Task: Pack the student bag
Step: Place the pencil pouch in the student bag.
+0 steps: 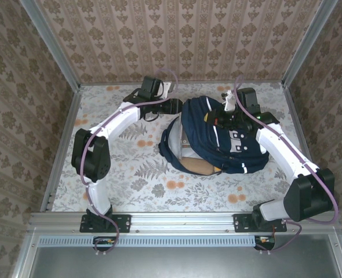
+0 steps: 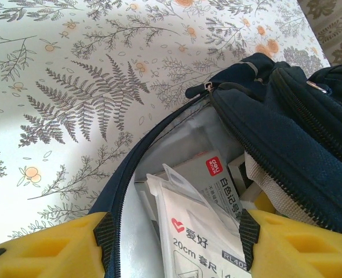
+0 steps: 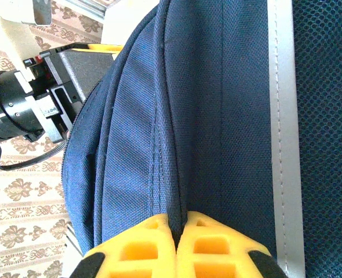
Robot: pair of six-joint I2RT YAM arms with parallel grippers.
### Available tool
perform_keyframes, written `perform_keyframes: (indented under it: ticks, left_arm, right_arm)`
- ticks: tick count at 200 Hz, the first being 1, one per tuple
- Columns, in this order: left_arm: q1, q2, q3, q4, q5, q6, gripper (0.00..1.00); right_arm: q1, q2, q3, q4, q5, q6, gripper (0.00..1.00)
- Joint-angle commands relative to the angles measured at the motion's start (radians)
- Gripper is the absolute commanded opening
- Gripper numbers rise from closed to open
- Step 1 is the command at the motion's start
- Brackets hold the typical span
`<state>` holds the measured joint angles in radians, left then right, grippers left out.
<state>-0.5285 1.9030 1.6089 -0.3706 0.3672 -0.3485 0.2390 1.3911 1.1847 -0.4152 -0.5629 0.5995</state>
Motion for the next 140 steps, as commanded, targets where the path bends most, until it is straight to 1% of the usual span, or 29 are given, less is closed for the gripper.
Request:
perform_keyframes:
  ticks: [1,15,23,48,57,94,107,120,140]
  left_arm:
    - [-0.004,0.002,-0.026,-0.098,0.008,-0.008,0.63]
    - [-0.007,-0.024,-0.06,-0.096,-0.005,-0.026,0.66]
    - [-0.007,-0.047,-0.088,-0.083,-0.012,-0.044,0.71]
    - [-0.007,-0.123,-0.174,-0.02,-0.001,-0.095,0.83]
    - [-0.007,-0.145,-0.187,-0.01,0.001,-0.105,0.84]
    - [-0.005,-0.203,-0.19,-0.016,-0.006,-0.116,0.83]
    - [-0.007,-0.201,-0.197,-0.015,0.002,-0.119,0.79]
    - [-0.019,-0.184,-0.194,-0.025,0.009,-0.121,0.72]
    - [-0.055,-0.15,-0.172,-0.057,-0.029,-0.111,0.69]
  right_arm:
    - [-0.001,-0.043,0.018,0.109,-0.074,0.014,0.03]
    - [-0.001,-0.043,0.014,0.112,-0.074,0.016,0.03]
    - [-0.001,-0.044,0.012,0.114,-0.074,0.018,0.03]
    - [-0.002,-0.037,0.007,0.123,-0.075,0.025,0.03]
    - [-0.001,-0.035,0.009,0.128,-0.077,0.028,0.03]
    - [-0.001,-0.032,0.009,0.129,-0.079,0.03,0.03]
    - [-0.001,-0.035,0.007,0.13,-0.079,0.031,0.03]
    - [0.0,-0.038,0.003,0.126,-0.077,0.03,0.03]
    - [0.0,-0.042,0.001,0.123,-0.074,0.027,0.03]
